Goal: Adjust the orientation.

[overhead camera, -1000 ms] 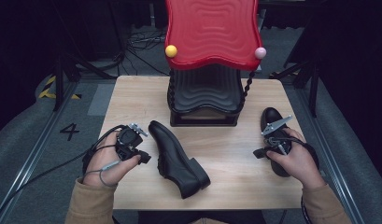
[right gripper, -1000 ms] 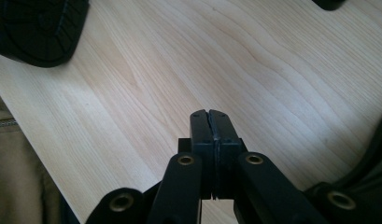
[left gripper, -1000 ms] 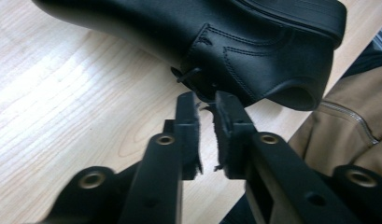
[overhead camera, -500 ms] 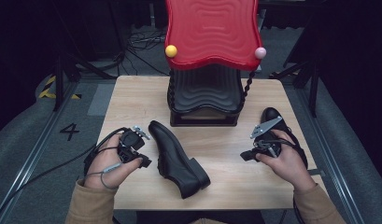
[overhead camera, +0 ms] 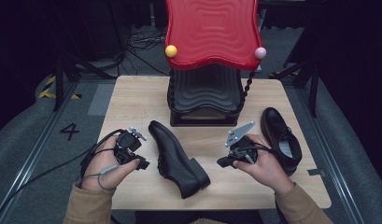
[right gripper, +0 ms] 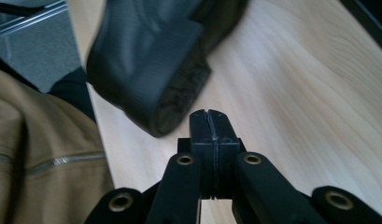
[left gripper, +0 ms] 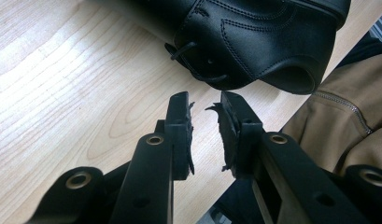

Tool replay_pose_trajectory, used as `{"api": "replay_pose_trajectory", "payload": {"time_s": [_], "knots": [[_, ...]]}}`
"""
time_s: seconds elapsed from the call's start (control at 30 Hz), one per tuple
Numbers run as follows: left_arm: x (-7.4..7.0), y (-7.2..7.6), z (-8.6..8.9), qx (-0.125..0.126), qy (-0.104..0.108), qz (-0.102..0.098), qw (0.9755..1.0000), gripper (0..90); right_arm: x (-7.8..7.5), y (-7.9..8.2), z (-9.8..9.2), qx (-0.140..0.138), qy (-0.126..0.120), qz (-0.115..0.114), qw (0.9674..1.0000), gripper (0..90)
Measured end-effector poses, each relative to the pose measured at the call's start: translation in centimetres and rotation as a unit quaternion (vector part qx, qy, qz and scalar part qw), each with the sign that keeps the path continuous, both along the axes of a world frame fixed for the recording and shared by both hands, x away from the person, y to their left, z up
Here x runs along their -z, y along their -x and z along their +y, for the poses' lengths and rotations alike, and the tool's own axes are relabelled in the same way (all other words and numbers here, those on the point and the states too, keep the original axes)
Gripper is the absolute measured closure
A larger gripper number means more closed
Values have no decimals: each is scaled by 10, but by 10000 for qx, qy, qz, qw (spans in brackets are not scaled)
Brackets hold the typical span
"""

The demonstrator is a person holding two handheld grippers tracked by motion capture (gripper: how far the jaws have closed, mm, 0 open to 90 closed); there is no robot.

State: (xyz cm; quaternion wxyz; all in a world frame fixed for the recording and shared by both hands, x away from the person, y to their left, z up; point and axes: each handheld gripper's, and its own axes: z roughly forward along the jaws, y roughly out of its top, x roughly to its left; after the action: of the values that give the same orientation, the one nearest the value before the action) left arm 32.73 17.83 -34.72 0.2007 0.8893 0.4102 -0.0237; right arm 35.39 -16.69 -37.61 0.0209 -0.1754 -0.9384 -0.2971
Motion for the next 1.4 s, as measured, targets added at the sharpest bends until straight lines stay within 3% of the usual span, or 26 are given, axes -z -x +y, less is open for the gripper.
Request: {"api": "replay_pose_trajectory", "payload": {"time_s": [0.37, 0.77, 1.0, 1.2, 1.3, 1.4], "knots": [[1, -2, -5, 33, 7, -21, 10000, 707, 19, 16, 41, -470, -15, 15, 9989, 900], [0, -2, -4, 1, -9, -19, 10000, 693, 20, 16, 40, -405, -99, 44, 9991, 900], [-1, -1, -3, -6, 24, -59, 10000, 686, 21, 8, 28, -182, -99, 74, 9998, 900], [-1, -1, -3, -4, 21, -67, 10000, 686, 22, 0, 15, 175, 185, -119, 9996, 900], [-1, -1, -3, -16, 34, -68, 10000, 685, 35, -14, 0, 511, 354, -137, 9980, 900], [-2, -2, -3, -1, 21, -77, 10000, 685, 44, -22, -5, 620, 419, -103, 9971, 900]]}}
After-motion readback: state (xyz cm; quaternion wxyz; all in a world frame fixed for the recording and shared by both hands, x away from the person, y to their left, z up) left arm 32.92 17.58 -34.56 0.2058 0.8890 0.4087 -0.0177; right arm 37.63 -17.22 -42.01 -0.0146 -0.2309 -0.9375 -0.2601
